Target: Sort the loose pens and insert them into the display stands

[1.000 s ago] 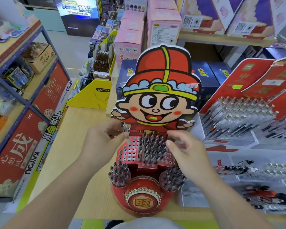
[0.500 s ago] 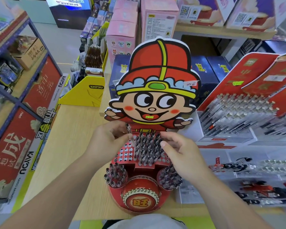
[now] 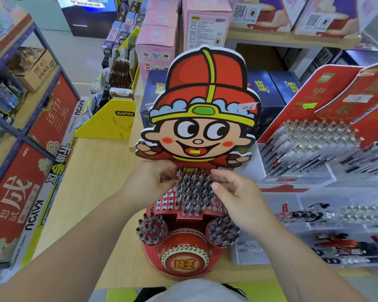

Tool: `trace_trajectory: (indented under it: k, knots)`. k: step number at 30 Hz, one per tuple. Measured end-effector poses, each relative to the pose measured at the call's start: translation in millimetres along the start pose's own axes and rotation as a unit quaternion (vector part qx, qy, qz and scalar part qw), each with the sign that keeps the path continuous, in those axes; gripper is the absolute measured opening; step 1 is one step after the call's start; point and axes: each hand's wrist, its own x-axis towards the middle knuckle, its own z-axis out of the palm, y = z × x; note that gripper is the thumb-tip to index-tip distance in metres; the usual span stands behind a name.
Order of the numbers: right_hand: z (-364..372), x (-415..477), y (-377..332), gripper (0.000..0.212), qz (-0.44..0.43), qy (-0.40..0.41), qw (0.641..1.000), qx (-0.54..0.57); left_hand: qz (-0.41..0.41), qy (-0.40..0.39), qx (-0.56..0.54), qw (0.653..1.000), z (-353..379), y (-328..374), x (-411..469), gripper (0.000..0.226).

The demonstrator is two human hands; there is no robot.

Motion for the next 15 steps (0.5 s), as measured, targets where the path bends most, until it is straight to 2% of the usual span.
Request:
trace_trajectory:
  k: [8, 15]
  knots:
    - [7, -7, 1, 0.036, 0.004, 0.015, 1.000, -0.002, 0.076, -0.095, 0.094, 0.988, -16, 2, 14, 0.014]
    - [16, -10, -2, 0.037, 0.018, 0.039, 0.999, 0.002, 0.054, -0.080, 0.008, 0.995, -15, 2, -4, 0.043]
